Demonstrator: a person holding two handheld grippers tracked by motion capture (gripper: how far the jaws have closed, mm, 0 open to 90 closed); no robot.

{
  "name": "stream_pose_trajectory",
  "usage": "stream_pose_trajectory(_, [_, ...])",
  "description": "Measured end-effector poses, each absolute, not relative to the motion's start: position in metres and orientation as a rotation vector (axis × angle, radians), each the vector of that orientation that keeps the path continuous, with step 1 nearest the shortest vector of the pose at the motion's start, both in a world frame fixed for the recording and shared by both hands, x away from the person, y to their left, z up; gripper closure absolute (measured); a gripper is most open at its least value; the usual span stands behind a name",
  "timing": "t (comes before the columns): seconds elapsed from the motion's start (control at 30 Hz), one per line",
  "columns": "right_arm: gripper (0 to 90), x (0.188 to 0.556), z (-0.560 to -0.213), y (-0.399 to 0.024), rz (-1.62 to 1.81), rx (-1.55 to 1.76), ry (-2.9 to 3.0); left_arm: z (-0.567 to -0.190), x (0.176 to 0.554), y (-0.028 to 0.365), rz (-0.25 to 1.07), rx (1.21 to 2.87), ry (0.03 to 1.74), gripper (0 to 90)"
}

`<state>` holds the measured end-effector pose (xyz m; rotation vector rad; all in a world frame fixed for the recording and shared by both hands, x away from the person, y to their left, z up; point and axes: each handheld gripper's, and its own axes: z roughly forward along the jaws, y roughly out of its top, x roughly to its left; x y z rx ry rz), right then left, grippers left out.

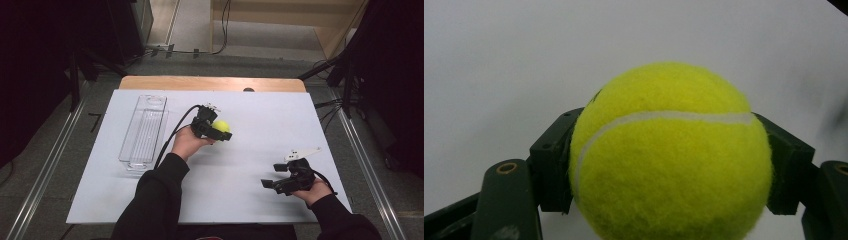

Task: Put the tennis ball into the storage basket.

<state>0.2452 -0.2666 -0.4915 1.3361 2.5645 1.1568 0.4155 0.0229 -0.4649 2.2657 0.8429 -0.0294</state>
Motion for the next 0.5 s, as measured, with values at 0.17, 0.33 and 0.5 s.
stream_pose_trajectory(0.17, [12.7,0.245,-0.492,-0.265,1.155,1.339,2.563,-0.458,0.411,0.028,-0.04,2.274,0.823,26.7])
stream_pose_trajectory(0.33, [12.7,0.246,-0.492,-0.268,1.157,1.34,2.56,-0.452,0.405,0.033,-0.038,2.276,0.801,26.7])
stream_pose_trajectory(0.5, [12.7,0.245,-0.491,-0.27,1.157,1.341,2.559,-0.446,0.403,0.038,-0.042,2.269,0.8,26.7])
